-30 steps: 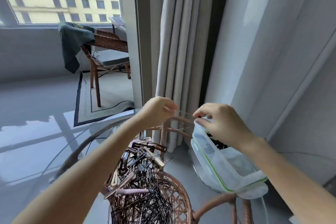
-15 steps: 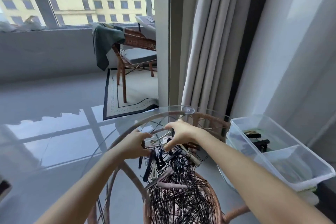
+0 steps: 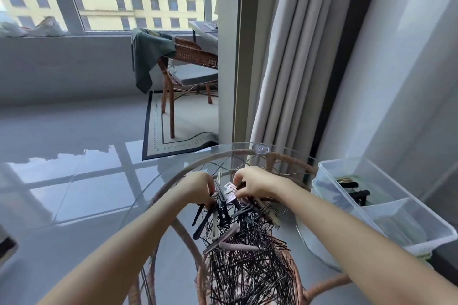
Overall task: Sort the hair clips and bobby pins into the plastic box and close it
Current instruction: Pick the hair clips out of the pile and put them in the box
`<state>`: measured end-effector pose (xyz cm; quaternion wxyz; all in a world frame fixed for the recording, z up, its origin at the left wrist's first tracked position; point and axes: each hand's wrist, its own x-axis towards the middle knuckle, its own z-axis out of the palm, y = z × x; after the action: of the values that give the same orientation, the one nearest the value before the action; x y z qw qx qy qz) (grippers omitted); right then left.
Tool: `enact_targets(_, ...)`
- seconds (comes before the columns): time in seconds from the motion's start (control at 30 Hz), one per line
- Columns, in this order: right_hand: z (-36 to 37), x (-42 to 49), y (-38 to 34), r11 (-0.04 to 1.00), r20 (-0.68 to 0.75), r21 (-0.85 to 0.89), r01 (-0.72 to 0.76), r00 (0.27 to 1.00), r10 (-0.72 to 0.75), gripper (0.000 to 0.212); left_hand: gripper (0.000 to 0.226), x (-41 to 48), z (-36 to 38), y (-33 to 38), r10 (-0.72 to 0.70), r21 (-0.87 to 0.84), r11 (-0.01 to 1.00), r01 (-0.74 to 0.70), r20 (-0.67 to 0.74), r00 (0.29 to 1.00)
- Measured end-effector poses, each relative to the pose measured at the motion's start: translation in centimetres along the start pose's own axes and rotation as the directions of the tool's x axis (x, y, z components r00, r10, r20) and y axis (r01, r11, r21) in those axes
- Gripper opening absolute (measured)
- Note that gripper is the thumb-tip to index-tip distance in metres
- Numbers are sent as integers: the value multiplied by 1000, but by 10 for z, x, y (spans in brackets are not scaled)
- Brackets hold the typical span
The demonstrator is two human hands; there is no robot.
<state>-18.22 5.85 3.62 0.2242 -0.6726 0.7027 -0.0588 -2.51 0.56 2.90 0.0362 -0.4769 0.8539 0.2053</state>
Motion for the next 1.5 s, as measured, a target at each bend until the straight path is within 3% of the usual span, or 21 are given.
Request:
enact_targets(0.2, -3, 0, -5, 991, 98, 52, -122, 988, 117, 27, 12, -6, 2, 15, -23, 23, 999, 23, 17, 1000)
enact_targets(0.4, 1, -4, -11, 972, -61, 191, -136, 987, 151, 4, 25, -9, 1, 13, -52, 33, 998, 51, 6, 999)
enact_targets(0.5, -14, -13, -8, 967, -201, 242, -84, 970, 135, 8, 28, -11, -2, 8, -48, 21, 999, 48, -10, 999)
enact_targets(0.6, -36, -32, -3, 955, -359, 294, -20, 924, 130, 1, 15, -12, -5, 0, -19, 55, 998, 22, -61, 998)
enact_targets(0.7, -66, -62, 19, 942, -515, 337, 7, 838, 178, 7, 14, -13, -13, -5, 20, 90, 996, -10, -112, 994)
enact_targets(0.87, -111, -124, 93, 929, -627, 340, -149, 700, 341, 14, 10, -15, -39, 9, 97, 44, 995, -92, -127, 987)
enact_targets(0.97, -110, -139, 131, 889, -578, 331, -318, 677, 457, 20, 14, -14, -55, 32, 127, -20, 991, -131, -155, 980)
enact_targets(1.07, -89, -138, 150, 849, -348, 353, -393, 788, 509, 17, 12, -9, -65, 71, 189, -112, 972, -208, -159, 969)
enact_targets(1.13, -77, -137, 157, 856, -305, 292, -426, 807, 506, 9, 11, -4, -66, 102, 240, -140, 956, -259, -142, 960)
enact_targets(1.23, -75, -145, 162, 868, -491, 209, -451, 719, 492, 15, 12, 8, -60, 148, 327, -161, 924, -346, -132, 936)
enact_targets(1.4, -82, -172, 174, 874, -718, 294, -386, 514, 469, 24, 11, 25, -38, 230, 399, -138, 904, -405, -67, 914)
enact_targets(1.5, -80, -184, 182, 874, -732, 331, -355, 489, 475, 20, 22, 35, -24, 267, 415, -95, 906, -412, 14, 910)
